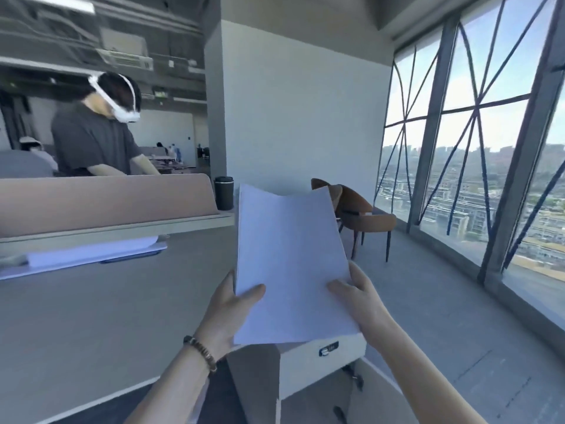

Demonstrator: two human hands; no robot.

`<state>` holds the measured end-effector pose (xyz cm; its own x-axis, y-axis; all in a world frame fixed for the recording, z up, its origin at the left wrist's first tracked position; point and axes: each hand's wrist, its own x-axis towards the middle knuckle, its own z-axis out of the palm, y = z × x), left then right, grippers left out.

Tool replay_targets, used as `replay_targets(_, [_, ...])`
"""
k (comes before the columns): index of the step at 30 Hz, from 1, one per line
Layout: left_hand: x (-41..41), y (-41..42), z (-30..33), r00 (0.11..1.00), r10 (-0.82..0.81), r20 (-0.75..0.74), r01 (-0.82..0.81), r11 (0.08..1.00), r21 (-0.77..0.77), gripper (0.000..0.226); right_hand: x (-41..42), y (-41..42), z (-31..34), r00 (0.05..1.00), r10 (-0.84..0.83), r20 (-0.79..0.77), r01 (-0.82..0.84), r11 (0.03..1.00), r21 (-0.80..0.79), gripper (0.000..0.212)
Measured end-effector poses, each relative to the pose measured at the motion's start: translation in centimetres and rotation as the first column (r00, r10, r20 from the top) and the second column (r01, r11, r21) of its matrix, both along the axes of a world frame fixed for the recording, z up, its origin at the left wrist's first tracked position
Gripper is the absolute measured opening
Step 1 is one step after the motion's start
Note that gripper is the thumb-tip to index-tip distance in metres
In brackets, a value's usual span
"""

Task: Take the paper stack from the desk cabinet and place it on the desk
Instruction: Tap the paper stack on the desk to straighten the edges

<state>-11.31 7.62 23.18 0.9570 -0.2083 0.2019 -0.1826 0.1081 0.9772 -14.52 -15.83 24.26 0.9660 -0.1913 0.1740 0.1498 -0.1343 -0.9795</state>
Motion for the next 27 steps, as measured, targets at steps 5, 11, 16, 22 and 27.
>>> replay_targets(5, [8.1, 3.4, -2.5, 0.992, 0.124, 0.007, -0.124, 0.992, 0.020, 0.034, 10.0, 2.3, -2.9, 0.986, 0.166, 0.021, -0.165, 0.986, -0.032, 0.043])
replay_targets(11, [16.6, 5.1, -7.9, 0.958, 0.269, -0.103, -0.268, 0.963, 0.016, 0.024, 20.0, 5.1, -7.5, 0.994, 0.109, -0.013, -0.109, 0.994, -0.031, 0.043])
replay_targets(16, [20.1, 5.4, -10.1, 0.928, 0.352, -0.125, -0.353, 0.935, 0.014, 0.023, 23.8, 7.1, -10.1, 0.999, 0.019, -0.031, -0.021, 0.997, -0.070, 0.036])
replay_targets(22, [22.7, 5.7, -10.1, 0.923, 0.383, -0.030, -0.382, 0.923, 0.052, 0.025, 25.7, 8.2, -9.9, 0.998, -0.055, 0.014, 0.055, 0.996, -0.073, 0.035])
replay_targets(27, [23.3, 5.3, -11.5, 0.917, 0.374, -0.136, -0.372, 0.927, 0.041, 0.020, 25.9, 8.5, -11.3, 0.999, -0.037, 0.014, 0.038, 0.995, -0.094, 0.028])
